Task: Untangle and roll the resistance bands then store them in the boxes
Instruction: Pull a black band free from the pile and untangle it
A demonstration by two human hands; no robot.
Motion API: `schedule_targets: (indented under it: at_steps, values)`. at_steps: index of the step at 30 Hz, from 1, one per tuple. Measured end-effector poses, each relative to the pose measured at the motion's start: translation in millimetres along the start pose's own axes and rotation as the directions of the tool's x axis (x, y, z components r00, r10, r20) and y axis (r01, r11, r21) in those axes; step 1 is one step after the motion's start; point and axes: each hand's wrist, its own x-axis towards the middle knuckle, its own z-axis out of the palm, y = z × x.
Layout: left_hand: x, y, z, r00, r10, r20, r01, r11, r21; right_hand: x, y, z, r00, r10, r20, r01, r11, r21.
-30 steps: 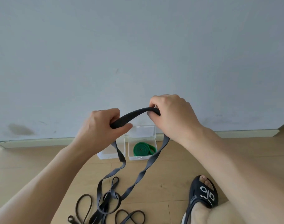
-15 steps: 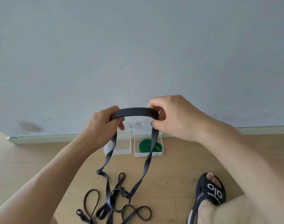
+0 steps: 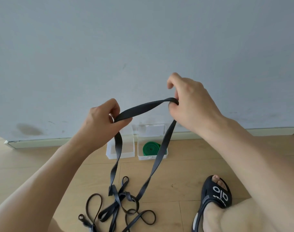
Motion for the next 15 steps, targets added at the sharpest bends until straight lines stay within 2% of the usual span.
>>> schedule_targets:
  at_steps: [5, 9, 12, 14, 15]
  values:
    - [-6, 4, 0, 0.998, 0.045, 0.052, -0.049, 0.996, 0.079, -8, -2, 7, 0.986, 0.079, 0.145, -0.094, 0.99, 0.103]
    - [-8, 7, 0, 0.998, 0.016, 0.059, -0.018, 0.999, 0.038, -10, -6, 0, 0.959, 0.078, 0.272, -0.146, 0.96, 0.24]
    - [-9, 5, 1, 0.992, 0.029, 0.123, -0.033, 0.999, 0.03, -13, -9, 1, 0.972, 0.037, 0.231, -0.095, 0.964, 0.247]
    - [-10, 4, 1, 0.973, 0.058, 0.221, -0.056, 0.998, -0.015, -13, -13, -1, 0.982, 0.04, 0.182, -0.111, 0.908, 0.404]
    - [-12, 6, 2, 0.952, 0.083, 0.294, -0.067, 0.996, -0.063, -12, -15, -2, 0.982, 0.051, 0.18, -0.139, 0.843, 0.52]
